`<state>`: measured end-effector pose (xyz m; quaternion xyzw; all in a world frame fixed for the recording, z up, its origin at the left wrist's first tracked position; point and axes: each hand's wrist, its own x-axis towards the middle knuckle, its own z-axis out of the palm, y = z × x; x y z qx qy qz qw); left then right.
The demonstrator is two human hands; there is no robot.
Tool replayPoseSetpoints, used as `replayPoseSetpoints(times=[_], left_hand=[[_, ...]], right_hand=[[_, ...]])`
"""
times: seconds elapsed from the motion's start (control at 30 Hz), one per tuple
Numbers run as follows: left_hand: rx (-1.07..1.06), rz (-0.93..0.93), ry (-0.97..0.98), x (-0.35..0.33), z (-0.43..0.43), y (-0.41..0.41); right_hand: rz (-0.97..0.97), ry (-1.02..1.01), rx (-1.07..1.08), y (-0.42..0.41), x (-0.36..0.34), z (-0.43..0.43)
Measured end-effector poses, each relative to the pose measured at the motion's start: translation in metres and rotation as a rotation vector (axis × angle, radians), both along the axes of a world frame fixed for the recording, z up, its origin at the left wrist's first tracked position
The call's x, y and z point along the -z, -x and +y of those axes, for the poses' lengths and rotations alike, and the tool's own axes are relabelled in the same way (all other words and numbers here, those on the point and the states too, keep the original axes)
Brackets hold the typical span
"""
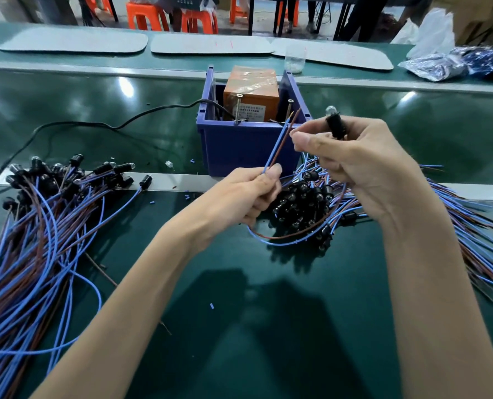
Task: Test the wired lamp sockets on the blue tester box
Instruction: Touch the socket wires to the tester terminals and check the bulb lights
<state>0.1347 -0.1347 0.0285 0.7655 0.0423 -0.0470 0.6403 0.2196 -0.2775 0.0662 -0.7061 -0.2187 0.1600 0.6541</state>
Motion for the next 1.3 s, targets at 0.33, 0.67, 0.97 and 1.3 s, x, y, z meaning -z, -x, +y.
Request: replayPoseSetpoints(times=[0.33, 0.67, 0.97, 1.3], left_hand=[[0.005, -0.040, 0.208, 0.007, -0.001, -0.003], [-0.585, -0.177, 0.075, 0.014, 0.013, -0.015], [-0.676, -0.243, -0.153, 0.023, 0.018, -0.017], [-0.750, -0.402, -0.104, 0.017, 0.022, -0.012]], right_hand=[[0.012, 0.072, -0.082, 0.008, 0.006, 0.010], [0.071, -0.066, 0.109, -0.003, 0.004, 0.009], [0.086, 0.003, 0.253, -0.011, 0.008, 0.010], [-0.022, -0.024, 0.229, -0.011, 0.011, 0.008]])
